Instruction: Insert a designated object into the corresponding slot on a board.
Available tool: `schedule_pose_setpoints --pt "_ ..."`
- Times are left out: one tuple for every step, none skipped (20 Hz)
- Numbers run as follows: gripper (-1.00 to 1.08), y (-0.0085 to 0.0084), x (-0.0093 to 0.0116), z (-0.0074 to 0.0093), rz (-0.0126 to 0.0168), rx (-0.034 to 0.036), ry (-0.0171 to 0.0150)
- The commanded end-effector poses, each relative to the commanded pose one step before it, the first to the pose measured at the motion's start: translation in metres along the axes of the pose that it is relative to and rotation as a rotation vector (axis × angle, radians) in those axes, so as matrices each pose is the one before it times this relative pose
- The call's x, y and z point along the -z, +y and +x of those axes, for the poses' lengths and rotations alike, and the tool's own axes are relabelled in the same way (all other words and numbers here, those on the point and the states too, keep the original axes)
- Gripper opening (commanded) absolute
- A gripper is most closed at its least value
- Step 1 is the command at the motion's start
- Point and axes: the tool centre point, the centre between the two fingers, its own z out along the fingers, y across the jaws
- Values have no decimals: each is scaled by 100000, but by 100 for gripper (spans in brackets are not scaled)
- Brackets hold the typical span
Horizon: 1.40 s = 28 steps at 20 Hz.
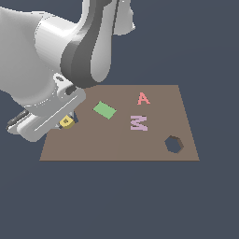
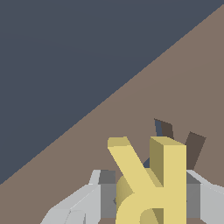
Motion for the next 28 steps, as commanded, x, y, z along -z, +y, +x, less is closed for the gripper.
schedule_pose_setpoints --pt "-100 485 45 230 28 -8450 -28" --pt "-100 171 8 82 -5 -2885 3" --pt "-100 163 8 76 -5 -2739 3" --pt "-100 154 7 72 -5 -2593 3" --pt "-100 146 7 67 -5 -2447 3" --pt "-100 137 6 63 -5 -2294 3" --pt "-100 129 6 58 -5 -2146 3" --pt "-100 121 5 53 -5 -2008 3" --pt "-100 113 4 47 -6 -1855 3" --pt "-100 104 4 42 -6 -1708 3" --pt "-100 99 3 38 -6 -1599 3" --pt "-100 91 3 35 -6 -1479 3" --pt "-100 83 3 32 -5 -1348 3" --pt "-100 75 2 28 -5 -1202 3" --pt "-100 66 2 24 -4 -1056 2" --pt "-100 56 2 22 -4 -913 2" --pt "-100 48 1 18 -3 -766 2" --pt "-100 40 1 13 -3 -618 2" --pt "-100 30 1 10 -2 -473 2" --pt "-100 23 0 5 -2 -324 1" --pt "-100 11 0 3 -2 -183 1" --pt "-100 19 1 -17 0 0 0" --pt "-100 -25 -2 13 -2 69 1" --pt "-100 -10 -1 -14 -1 267 1" --pt "-100 -21 -1 -14 0 391 0" --pt "-100 -17 -1 -13 0 338 0" --pt "-100 -12 -1 -6 0 207 0" --pt "-100 -6 0 -1 0 69 0"
